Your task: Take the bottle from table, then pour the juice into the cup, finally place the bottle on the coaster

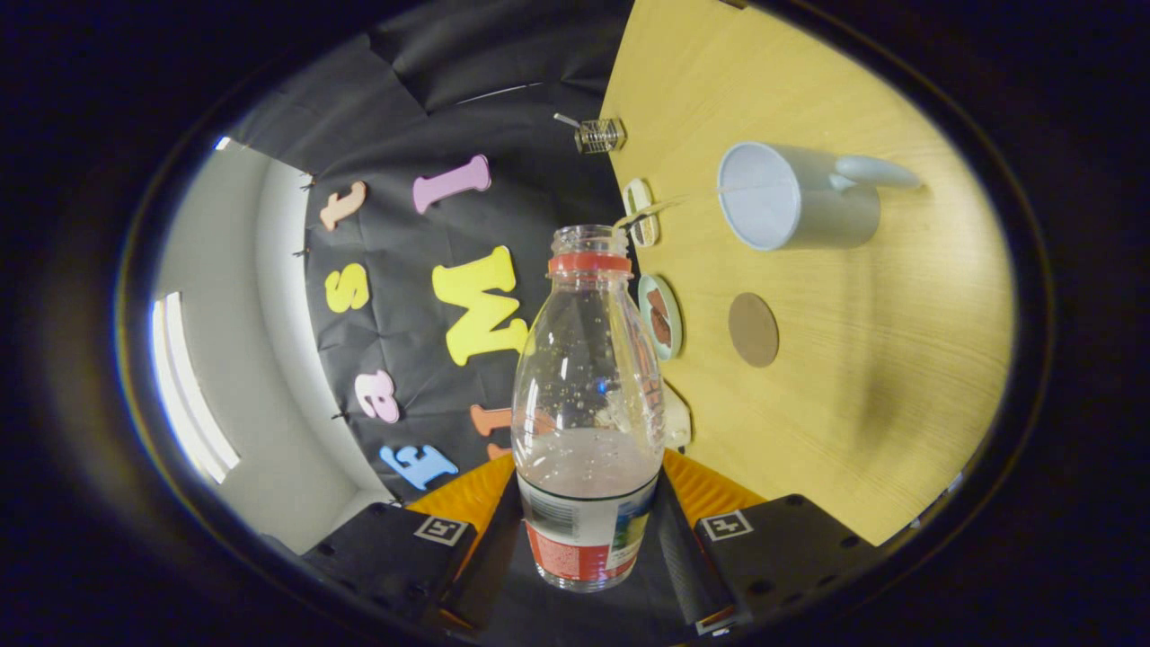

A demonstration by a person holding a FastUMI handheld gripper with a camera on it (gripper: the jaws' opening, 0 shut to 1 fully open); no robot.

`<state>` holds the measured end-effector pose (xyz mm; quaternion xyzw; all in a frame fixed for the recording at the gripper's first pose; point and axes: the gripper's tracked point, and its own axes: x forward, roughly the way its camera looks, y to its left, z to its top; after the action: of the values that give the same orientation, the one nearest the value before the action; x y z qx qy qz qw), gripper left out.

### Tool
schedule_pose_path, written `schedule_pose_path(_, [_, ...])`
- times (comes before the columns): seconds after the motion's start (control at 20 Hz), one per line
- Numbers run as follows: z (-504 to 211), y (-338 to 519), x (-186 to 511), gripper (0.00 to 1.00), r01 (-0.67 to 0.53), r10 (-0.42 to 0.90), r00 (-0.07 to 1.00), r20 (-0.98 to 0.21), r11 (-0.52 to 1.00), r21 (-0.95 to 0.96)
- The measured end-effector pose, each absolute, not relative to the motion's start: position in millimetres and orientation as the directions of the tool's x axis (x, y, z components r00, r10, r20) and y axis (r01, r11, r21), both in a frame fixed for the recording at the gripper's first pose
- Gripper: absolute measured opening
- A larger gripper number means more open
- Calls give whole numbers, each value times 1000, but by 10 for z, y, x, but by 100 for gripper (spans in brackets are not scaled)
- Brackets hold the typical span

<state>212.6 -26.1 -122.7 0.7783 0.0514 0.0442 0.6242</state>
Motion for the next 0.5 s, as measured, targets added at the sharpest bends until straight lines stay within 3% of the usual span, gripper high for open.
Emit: schedule_pose_path(0.5, [-1153,-292,2129,79,19,135,991,19,-281,960])
